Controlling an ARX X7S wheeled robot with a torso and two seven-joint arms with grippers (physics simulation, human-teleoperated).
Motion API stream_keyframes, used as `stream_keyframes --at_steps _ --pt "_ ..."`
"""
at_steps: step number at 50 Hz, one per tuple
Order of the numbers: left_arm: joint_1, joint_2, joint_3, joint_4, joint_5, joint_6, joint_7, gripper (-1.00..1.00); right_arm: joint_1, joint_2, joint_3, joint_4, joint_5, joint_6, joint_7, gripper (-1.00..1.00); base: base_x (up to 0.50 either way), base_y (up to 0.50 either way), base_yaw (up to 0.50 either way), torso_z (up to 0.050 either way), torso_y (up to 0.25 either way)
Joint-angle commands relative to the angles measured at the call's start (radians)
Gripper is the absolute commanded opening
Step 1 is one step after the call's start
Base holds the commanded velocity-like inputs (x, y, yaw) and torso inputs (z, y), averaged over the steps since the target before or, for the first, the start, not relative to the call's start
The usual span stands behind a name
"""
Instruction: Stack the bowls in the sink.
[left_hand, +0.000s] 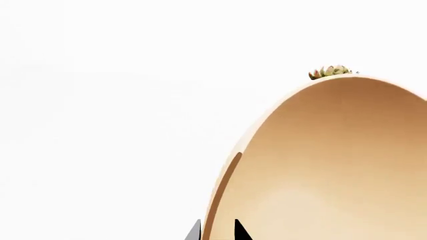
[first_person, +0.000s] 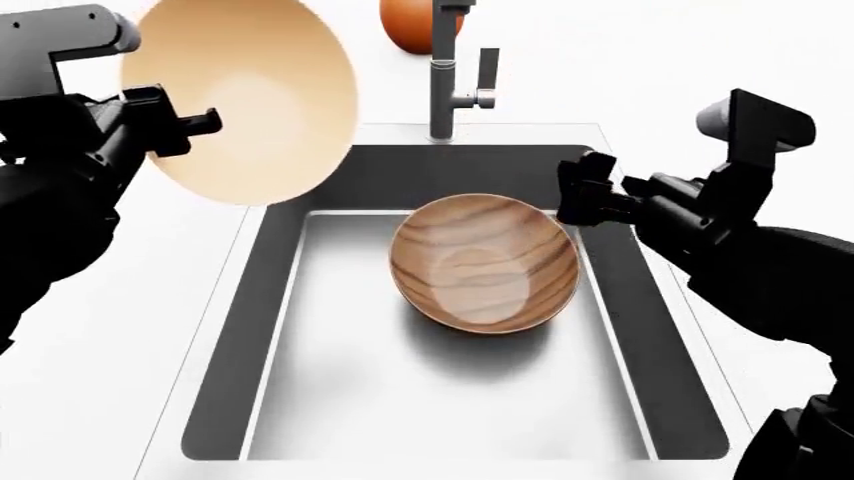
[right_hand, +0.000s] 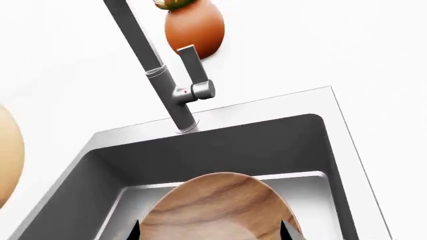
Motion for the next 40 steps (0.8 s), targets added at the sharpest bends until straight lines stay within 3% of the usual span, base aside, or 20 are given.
stream_keyframes --at_steps 1,12,17,40 --pt "-0.027 0.004 0.057 -0.011 -0.022 -0.094 0.006 -1.00 0.017 0.029 0.066 -0.079 0.055 0.025 0.048 1.00 0.00 0.00 0.00 0.000 0.000" --pt "-0.044 0.075 0.101 -0.071 -0.027 -0.091 0.064 -1.00 0.025 0.041 0.151 -0.155 0.135 0.051 0.109 1.00 0.00 0.00 0.00 0.000 0.000" --pt "-0.079 0.177 0.151 -0.194 -0.008 -0.070 0.125 -1.00 0.047 0.052 0.254 -0.215 0.235 0.091 0.175 1.00 0.00 0.00 0.00 0.000 0.000" --pt "-0.104 0.256 0.162 -0.215 -0.063 -0.088 0.169 -1.00 0.036 0.074 0.248 -0.218 0.286 0.052 0.210 1.00 0.00 0.00 0.00 0.000 0.000"
